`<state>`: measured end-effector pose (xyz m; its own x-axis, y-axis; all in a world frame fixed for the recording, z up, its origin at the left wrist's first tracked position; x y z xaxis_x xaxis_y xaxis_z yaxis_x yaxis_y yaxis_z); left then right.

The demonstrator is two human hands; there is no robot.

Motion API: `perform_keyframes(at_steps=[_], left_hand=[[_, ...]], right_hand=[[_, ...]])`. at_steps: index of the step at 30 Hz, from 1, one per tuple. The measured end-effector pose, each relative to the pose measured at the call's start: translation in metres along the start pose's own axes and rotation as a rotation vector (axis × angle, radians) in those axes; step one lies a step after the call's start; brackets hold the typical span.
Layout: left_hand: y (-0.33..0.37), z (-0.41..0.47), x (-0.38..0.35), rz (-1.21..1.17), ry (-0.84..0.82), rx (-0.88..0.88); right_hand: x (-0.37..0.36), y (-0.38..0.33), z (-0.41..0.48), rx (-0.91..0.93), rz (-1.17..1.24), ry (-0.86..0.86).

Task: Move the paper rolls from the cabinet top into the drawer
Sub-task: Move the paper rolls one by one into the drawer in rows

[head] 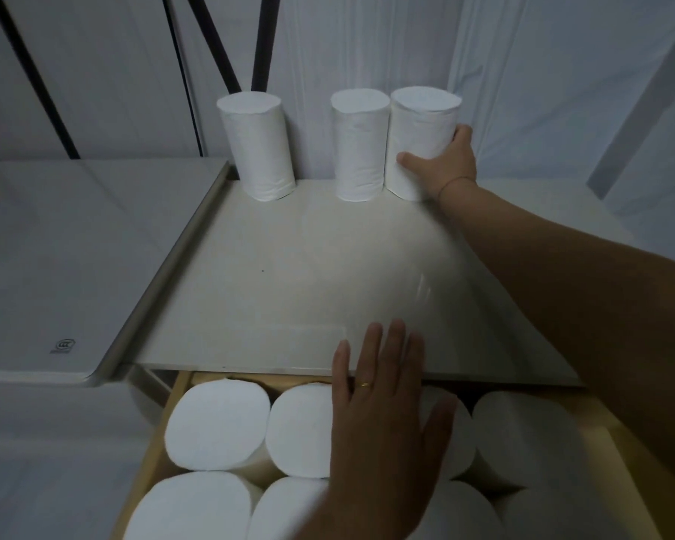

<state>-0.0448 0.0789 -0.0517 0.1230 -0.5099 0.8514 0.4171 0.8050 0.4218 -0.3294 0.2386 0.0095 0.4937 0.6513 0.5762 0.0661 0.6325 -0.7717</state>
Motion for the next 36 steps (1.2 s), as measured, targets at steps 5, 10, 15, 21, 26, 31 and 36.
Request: perform_keyframes(at_steps=[5, 10, 15, 21, 26, 31, 36], left_hand=[[-0.001, 0.0, 0.0, 0.013, -0.021, 0.026], [-0.003, -0.002, -0.003, -0.017, -0.059, 0.042], [-0.003, -0.002, -0.003, -0.002, -0.059, 0.034], [-0.005, -0.002, -0.008, -0.001, -0.032, 0.016], [-0.002, -0.003, -0.006, -0.027, 0.027, 0.006], [-0.001, -0.004, -0.005, -0.134, 0.094, 0.005], [-0.002, -0.004, -0.004, -0.156, 0.112, -0.003]], right_hand=[[0.009, 0.002, -0.018, 0.008, -0.019, 0.022], [0.029, 0.004, -0.059, 0.047, 0.018, 0.018], [0.054, 0.012, -0.116, 0.081, 0.073, 0.038], [0.077, 0.014, -0.17, 0.08, 0.057, 0.109], [0.084, 0.007, -0.2, 0.11, 0.056, 0.104], [0.086, 0.003, -0.222, 0.131, 0.097, 0.033], [0.097, 0.003, -0.21, 0.131, 0.158, -0.285]])
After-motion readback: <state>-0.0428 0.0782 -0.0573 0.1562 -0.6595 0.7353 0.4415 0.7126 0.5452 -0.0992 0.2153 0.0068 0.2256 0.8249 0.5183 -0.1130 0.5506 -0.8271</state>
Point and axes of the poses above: each hand's wrist, its own z-axis towards the middle knuckle, its own x-axis out of the back of the hand, y = z × x, the point moved 5 cm from there along z, towards the middle knuckle, and after that the axes turned 10 degrees about -z, right-handed, at the moved point
